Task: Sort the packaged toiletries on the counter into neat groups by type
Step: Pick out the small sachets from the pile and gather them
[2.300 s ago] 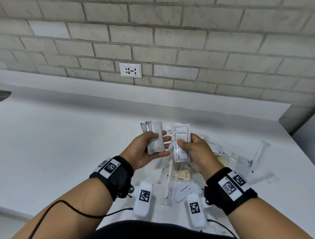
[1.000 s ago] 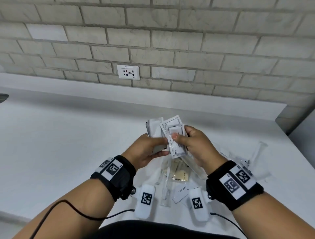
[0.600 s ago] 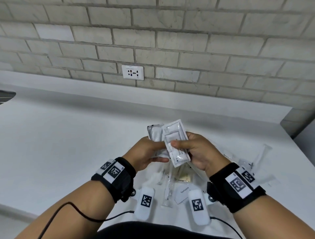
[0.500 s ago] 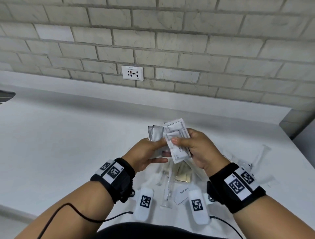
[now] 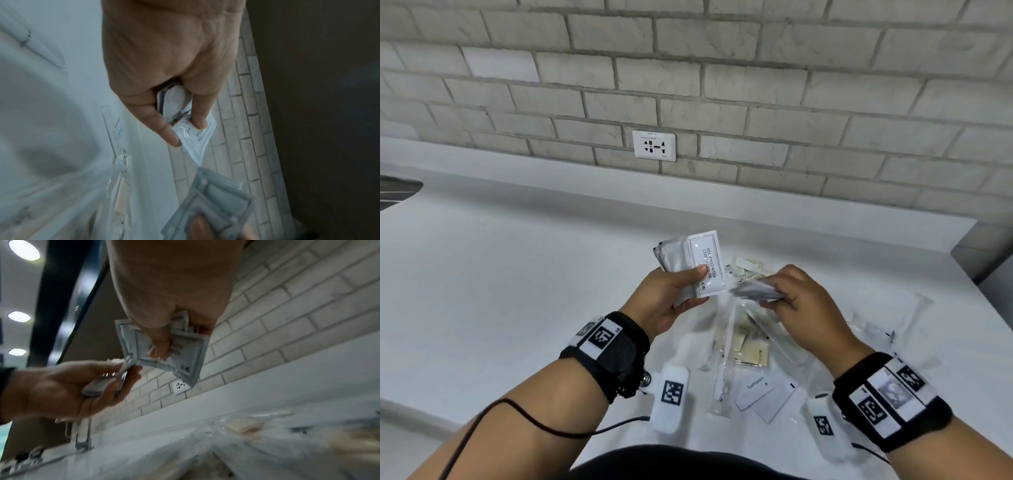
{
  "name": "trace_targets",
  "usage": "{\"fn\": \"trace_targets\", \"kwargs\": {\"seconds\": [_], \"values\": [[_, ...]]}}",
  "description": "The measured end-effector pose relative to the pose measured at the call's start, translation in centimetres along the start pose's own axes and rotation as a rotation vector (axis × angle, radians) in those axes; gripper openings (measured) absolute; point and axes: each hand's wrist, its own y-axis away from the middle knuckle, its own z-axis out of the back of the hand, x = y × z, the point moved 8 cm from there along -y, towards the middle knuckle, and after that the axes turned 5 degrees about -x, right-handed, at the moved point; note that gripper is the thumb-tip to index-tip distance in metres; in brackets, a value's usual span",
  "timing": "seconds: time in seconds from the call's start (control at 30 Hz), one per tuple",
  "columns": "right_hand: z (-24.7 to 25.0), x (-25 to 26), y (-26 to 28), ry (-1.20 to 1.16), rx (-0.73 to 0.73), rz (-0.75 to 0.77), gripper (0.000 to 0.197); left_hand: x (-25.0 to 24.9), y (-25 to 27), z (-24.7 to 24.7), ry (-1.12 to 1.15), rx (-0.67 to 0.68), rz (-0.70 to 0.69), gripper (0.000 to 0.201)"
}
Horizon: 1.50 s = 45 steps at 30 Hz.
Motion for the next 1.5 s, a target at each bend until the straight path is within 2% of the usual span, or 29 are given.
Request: {"fn": "trace_targets", "kwargs": {"seconds": [0.07,0.1,0.2,0.3,0.4,0.5,0.53,0.6,0.67,0.7,0.77,0.8,0.87,0.9,0.97,1.03,1.1,1.17,1.27,1.3,1.37,1.43,1.5], "values": [[0.4,-1.7,-0.1,-0.258,0.014,-0.291,0.023,0.0,0.0,0.1,-0.013,-0.023,-0.027,0.017],[0.3,-2.0,-0.2,-0.439,0.013,-0.386,0.022,0.1,0.1,-0.2,-0.017,-0.022,-0.032,0.018],[-1.3,-0.2,-1.1,-0.906,0.05,-0.519,0.023,0.6,0.7,-2.1,-0.029,0.068,-0.015,0.022],[-3.2,0.7,-1.2,-0.94,0.032,-0.594,0.024,1.2,1.4,-4.0,-0.002,0.22,0.059,0.026],[-3.7,-0.3,-1.0,-1.006,-0.032,-0.682,0.024,1.5,1.9,-3.5,0.105,0.285,0.205,0.037],[-3.4,-1.5,-1.0,-1.204,-0.048,-0.774,0.033,0.7,2.0,-2.3,0.053,0.284,0.178,0.033],[-3.4,-1.5,-1.1,-1.229,-0.005,-0.781,0.041,0.5,1.9,-2.0,0.013,0.268,0.143,0.028],[-4.4,-0.4,-1.1,-1.194,0.173,-0.763,0.054,0.3,1.9,-1.8,-0.091,0.231,0.085,0.019],[-5.3,0.9,-0.8,-1.1,0.316,-0.725,0.049,0.5,2.0,-2.1,-0.173,0.249,0.06,0.023],[-5.3,1.4,-0.8,-1.062,0.327,-0.703,0.045,0.6,2.0,-2.3,-0.177,0.251,0.068,0.029],[-4.1,1.5,-1.8,-0.998,0.212,-0.614,0.035,0.8,2.0,-2.2,-0.142,0.247,0.12,0.046],[-2.9,1.5,-2.5,-0.933,0.111,-0.507,0.031,0.9,1.8,-2.1,-0.132,0.247,0.158,0.059],[0.5,2.7,-3.8,-0.611,-0.071,-0.117,0.034,1.0,1.4,-1.9,-0.099,0.241,0.232,0.082],[1.3,3.9,-3.9,-0.378,-0.1,0.126,0.04,0.7,1.3,-1.9,-0.065,0.239,0.236,0.077],[0.8,5.9,-2.9,0.097,-0.069,0.525,0.045,0.0,1.3,-1.9,-0.034,0.226,0.188,0.04],[-0.5,5.9,-1.7,0.317,-0.036,0.673,0.038,-0.3,1.2,-1.9,-0.065,0.21,0.134,0.014],[-0.8,4.9,-1.1,0.31,-0.042,0.63,0.036,-0.5,0.8,-1.6,-0.057,0.158,0.098,0.013],[-0.7,3.4,-0.7,0.181,-0.014,0.481,0.035,-0.6,0.5,-1.0,-0.009,0.108,0.074,0.016],[-0.8,0.1,-0.5,-0.078,0.147,0.004,0.03,-0.7,0.1,0.0,0.0,0.051,0.02,0.016],[-0.7,-0.8,-0.4,-0.16,0.164,-0.129,0.034,-0.8,0.0,0.2,-0.019,0.039,0.004,0.016],[-0.2,-1.5,-0.5,-0.346,0.171,-0.287,0.033,-1.0,0.0,0.2,-0.126,0.042,-0.025,0.013],[0.6,0.1,-1.8,-0.375,0.247,-0.248,0.032,-1.4,0.1,-0.1,-0.389,0.071,-0.067,0.015],[0.7,2.6,-3.1,-0.259,0.408,-0.112,0.032,-2.1,0.5,-1.5,-0.697,0.187,-0.129,0.019]]}}
